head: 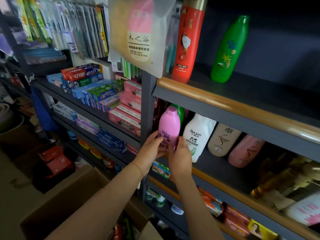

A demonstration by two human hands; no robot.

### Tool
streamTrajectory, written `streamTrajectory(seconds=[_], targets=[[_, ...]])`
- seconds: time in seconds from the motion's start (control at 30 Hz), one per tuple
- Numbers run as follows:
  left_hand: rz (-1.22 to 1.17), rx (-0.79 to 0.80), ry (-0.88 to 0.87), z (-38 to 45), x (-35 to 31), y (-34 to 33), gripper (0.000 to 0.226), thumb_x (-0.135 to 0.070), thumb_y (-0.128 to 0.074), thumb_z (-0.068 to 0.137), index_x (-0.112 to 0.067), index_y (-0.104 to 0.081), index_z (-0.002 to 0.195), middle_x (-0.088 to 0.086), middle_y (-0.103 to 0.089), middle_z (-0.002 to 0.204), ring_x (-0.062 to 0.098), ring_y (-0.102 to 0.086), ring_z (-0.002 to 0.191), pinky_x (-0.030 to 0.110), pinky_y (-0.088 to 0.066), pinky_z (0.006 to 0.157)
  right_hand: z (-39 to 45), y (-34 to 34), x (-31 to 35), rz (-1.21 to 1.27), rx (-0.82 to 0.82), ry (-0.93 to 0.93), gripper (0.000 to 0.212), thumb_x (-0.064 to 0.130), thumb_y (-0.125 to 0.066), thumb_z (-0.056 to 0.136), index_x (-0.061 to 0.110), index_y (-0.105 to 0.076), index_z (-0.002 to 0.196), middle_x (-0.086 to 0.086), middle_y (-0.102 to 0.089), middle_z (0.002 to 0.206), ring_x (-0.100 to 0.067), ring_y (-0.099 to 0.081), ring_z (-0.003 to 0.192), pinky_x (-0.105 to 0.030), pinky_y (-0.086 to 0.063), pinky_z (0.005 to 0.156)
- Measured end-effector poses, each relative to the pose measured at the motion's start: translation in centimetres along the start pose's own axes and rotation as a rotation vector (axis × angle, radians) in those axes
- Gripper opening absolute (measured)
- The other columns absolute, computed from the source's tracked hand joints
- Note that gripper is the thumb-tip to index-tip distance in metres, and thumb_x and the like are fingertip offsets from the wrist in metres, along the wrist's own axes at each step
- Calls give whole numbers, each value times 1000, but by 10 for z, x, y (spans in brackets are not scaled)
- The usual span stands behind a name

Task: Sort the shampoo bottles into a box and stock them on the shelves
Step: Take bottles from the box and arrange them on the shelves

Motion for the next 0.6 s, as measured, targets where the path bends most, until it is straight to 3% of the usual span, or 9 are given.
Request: streamTrajectory(seconds=[0.1, 0.17, 0.27, 0.37, 0.47, 0.6], targets=[[5, 0, 9, 4, 0, -2, 40, -30, -43, 106, -26, -45, 146, 9, -65, 127, 24, -69, 108, 39, -53, 101, -15, 4, -14, 135, -40, -23, 33, 13, -56, 98, 10, -52, 131, -1, -65, 106, -12, -63, 89, -16, -49, 71], [-23, -11, 16, 6, 0, -2, 36, -35, -42, 106, -27, -52, 139, 8, -66, 126, 23, -70, 106, 36, -54, 98, -22, 1, -23, 369, 17, -159, 33, 15, -58, 97, 12, -55, 130, 6, -64, 106, 0, -61, 89, -8, -47, 76], [-99, -30, 44, 5, -2, -1, 21, -38, -42, 106, -33, -58, 117, 4, -68, 112, 23, -70, 100, 30, -56, 87, -28, -18, -28, 1112, 160, -523, 34, 12, -58, 94, 6, -58, 127, -10, -67, 119, -21, -66, 110, -32, -52, 99], [-144, -44, 93, 6, -1, 2, 22, -39, -46, 104, -27, -57, 119, 10, -65, 116, 30, -64, 111, 37, -52, 99, -28, -18, -21, 1592, 171, -725, 51, 11, -62, 87, 0, -49, 135, -24, -58, 130, -34, -58, 120, -39, -48, 104], [-191, -58, 129, 9, 0, 3, 23, -37, -49, 103, -22, -55, 119, 18, -62, 122, 34, -61, 117, 43, -47, 107, -23, -9, -16, 1656, 168, -746, 43, 10, -52, 93, 1, -46, 135, -23, -56, 125, -37, -55, 120, -46, -41, 112], [-197, -68, 134, 12, -1, 0, 38, -37, -49, 103, -16, -52, 134, 20, -59, 129, 34, -60, 117, 42, -47, 107, -19, -5, -11, 1609, 151, -792, 32, 2, -43, 93, 3, -48, 124, -21, -56, 106, -36, -54, 112, -49, -39, 113]])
Point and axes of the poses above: each hand's wrist, its own z-axis towards the middle knuckle, its own y-axis out of the back of the hand, x = y × z, the point moved 8 cm from there along z, towards the middle knuckle
